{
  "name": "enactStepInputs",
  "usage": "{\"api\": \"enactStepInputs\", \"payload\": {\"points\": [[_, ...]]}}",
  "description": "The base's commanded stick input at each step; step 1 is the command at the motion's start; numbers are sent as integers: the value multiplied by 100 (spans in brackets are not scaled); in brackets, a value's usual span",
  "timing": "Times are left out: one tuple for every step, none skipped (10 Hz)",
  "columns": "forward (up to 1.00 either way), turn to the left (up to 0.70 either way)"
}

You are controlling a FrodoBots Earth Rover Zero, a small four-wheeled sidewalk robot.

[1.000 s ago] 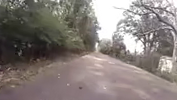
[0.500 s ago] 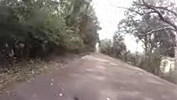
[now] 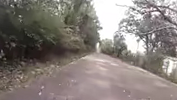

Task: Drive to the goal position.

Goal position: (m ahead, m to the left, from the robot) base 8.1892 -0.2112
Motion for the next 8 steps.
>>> {"api": "enactStepInputs", "payload": {"points": [[70,-1],[70,-1],[70,-1],[70,-1],[70,-1],[70,-1],[70,-1],[70,-1]]}}
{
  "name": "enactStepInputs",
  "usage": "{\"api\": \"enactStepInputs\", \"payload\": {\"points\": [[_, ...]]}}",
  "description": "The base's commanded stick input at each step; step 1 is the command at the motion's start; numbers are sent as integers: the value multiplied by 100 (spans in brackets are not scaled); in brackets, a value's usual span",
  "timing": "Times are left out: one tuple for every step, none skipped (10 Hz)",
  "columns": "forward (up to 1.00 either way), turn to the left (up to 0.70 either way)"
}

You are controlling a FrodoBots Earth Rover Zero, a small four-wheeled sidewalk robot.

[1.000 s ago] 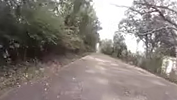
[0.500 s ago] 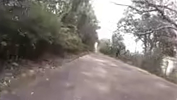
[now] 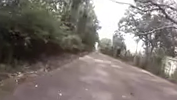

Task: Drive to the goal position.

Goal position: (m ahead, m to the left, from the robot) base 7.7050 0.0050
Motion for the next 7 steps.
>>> {"api": "enactStepInputs", "payload": {"points": [[70,-7],[70,-15],[70,-21],[70,-16],[70,-9],[70,-1],[70,-1]]}}
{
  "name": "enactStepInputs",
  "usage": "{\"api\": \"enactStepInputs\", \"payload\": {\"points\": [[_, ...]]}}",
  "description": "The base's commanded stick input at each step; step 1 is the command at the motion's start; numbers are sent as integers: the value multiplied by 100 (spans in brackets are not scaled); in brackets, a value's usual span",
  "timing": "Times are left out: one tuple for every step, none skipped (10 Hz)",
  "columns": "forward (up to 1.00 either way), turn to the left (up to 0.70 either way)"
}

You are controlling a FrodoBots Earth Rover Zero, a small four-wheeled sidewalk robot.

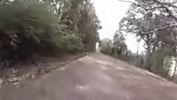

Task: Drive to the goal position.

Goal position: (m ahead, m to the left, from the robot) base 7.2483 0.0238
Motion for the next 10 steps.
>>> {"api": "enactStepInputs", "payload": {"points": [[70,-1],[70,-1],[70,-1],[70,-1],[70,-1],[70,-1],[70,-1],[70,-1],[70,-1],[70,-1]]}}
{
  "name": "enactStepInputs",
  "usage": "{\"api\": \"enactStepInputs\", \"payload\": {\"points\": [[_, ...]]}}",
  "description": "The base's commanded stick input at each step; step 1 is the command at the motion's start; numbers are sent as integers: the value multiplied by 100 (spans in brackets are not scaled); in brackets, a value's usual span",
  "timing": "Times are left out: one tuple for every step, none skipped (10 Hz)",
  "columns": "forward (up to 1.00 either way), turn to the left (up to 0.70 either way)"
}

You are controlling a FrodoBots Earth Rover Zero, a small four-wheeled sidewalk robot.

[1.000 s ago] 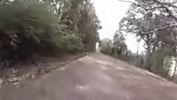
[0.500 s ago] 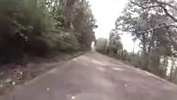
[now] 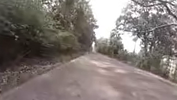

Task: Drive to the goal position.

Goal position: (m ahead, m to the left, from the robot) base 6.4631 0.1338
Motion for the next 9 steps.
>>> {"api": "enactStepInputs", "payload": {"points": [[70,-1],[70,-1],[70,-1],[70,-1],[70,-1],[70,-1],[70,-1],[70,-1],[70,-1]]}}
